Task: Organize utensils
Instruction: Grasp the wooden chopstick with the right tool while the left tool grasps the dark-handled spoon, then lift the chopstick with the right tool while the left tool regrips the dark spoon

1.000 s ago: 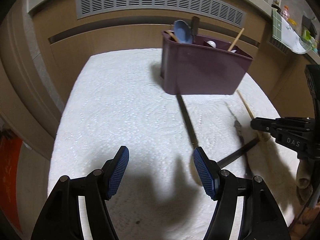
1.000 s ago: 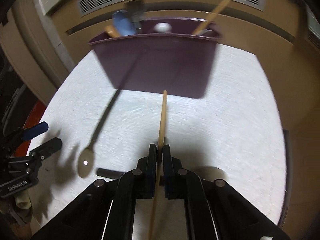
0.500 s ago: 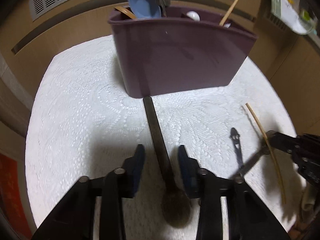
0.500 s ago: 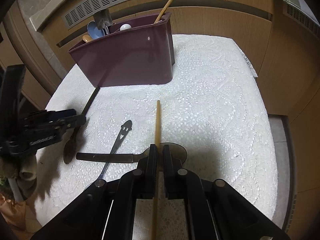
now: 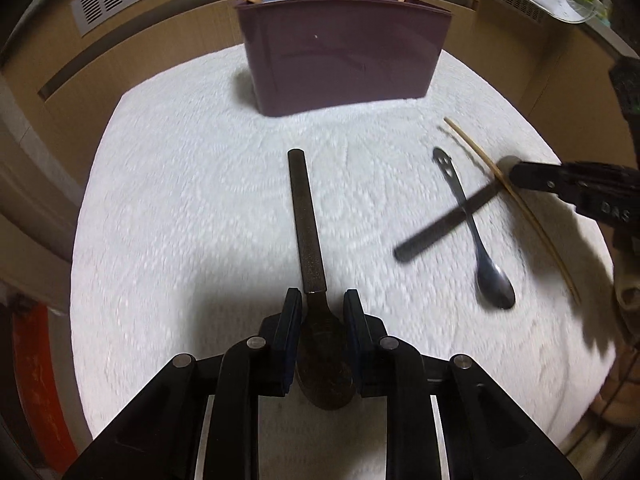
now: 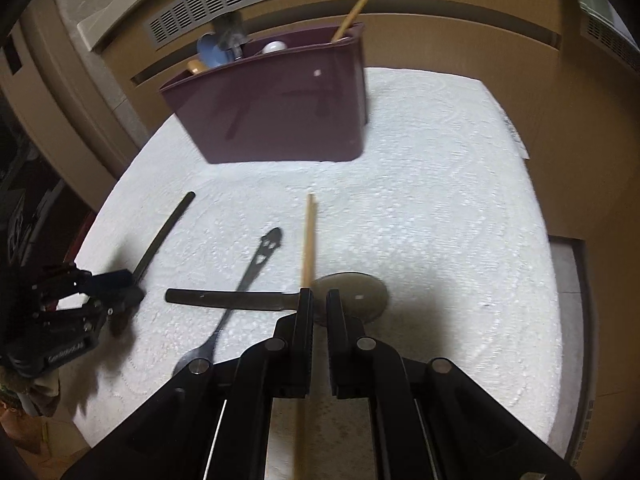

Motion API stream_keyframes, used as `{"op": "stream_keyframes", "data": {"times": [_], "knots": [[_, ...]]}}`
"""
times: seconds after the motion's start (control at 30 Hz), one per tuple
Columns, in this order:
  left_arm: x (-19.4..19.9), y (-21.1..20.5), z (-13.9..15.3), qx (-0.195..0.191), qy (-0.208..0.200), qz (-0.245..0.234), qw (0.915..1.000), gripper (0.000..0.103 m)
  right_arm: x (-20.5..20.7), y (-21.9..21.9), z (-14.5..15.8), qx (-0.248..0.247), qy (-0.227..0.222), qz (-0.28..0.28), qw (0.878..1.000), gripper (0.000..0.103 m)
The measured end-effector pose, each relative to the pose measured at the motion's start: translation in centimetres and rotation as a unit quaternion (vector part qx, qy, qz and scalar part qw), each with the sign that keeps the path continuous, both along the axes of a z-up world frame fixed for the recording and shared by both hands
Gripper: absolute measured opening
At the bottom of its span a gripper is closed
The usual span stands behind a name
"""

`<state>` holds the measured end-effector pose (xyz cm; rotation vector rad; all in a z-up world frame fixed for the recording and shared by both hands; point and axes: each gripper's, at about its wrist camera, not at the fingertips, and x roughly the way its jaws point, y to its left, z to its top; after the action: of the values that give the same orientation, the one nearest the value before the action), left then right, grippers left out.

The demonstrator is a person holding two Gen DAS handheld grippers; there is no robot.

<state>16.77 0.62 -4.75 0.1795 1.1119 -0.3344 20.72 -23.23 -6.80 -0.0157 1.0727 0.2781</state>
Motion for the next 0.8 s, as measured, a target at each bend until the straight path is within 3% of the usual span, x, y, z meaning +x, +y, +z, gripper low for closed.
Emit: {"op": "stream_keyframes", "data": {"times": [0.1, 0.27, 0.3, 0.33, 0.37, 0.63, 0.7, 0.8], "knots": [[-0.8, 1.0, 0.2, -0.014, 0.009, 0.008, 0.9998, 0.023, 0.5, 1.2, -0.4, -0.011, -0.001, 0.005, 1.000, 0.020], [-0.2, 1.4, 0.1, -0.022, 0.016, 0.020, 0.9994, 0.024, 2.0, 2.2, -1.4, -0.052, -0.009, -0.005, 0.999, 0.020], [0.1, 1.2, 0.1, -0.023, 0.017, 0.019, 0.9994, 0.024, 2.2, 2.3, -1.4, -0.054, -0.009, -0.003, 0.998, 0.019], [0.6, 1.0, 0.2, -0.021, 0.016, 0.016, 0.9995, 0.024, 2.3, 2.5, -1.4, -0.059, -0.009, -0.001, 0.998, 0.008], [1.2, 0.7, 0.2, -0.017, 0.016, 0.017, 0.9996, 0.024, 2.3, 2.7, -1.3, -0.059, -0.006, 0.003, 0.998, 0.005], [4.7, -1.6, -0.2, 0.009, 0.017, 0.010, 0.9998, 0.022, 1.2, 2.3, 0.1, -0.027, -0.009, 0.010, 1.000, 0.005], [4.6, -2.3, 0.1, 0.022, -0.002, 0.009, 0.9997, 0.014, 0.9, 2.2, 0.8, -0.021, -0.018, 0.009, 1.000, 0.005], [3.8, -2.5, 0.9, 0.003, -0.011, 0.010, 0.9999, 0.013, 0.3, 1.9, 2.0, -0.010, -0.031, 0.009, 0.999, 0.005]]}}
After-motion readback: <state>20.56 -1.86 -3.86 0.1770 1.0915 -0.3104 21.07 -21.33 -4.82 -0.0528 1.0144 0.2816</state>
